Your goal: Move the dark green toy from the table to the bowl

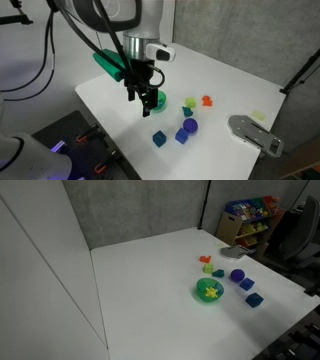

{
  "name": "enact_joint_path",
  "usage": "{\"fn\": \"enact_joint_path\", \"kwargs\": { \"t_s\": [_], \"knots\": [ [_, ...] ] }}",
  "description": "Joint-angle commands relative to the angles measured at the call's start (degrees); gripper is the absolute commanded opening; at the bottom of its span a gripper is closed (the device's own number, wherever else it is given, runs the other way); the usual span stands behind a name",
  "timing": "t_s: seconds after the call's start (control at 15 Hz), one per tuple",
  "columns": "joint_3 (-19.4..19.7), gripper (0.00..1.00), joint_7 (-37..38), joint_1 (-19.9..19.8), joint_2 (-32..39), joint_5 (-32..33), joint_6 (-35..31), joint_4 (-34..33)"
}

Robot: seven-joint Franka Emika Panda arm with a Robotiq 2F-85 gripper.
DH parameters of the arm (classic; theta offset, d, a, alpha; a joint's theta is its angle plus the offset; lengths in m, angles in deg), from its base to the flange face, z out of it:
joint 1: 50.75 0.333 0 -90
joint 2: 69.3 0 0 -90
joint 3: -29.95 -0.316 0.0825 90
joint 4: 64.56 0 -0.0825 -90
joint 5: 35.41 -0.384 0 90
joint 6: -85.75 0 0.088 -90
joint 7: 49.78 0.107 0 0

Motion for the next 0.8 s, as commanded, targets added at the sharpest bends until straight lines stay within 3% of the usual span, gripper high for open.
{"fn": "enact_joint_path", "kwargs": {
  "t_s": [0.0, 0.33, 0.73],
  "knots": [
    [0.4, 1.00, 0.1, 0.4, 0.0, 0.1, 0.2, -0.1],
    [-0.6, 1.00, 1.8, 1.9, 1.8, -1.8, -1.4, -1.3],
    [-3.4, 1.00, 5.0, 5.8, 9.5, -6.5, -4.8, -6.1]
  ]
}}
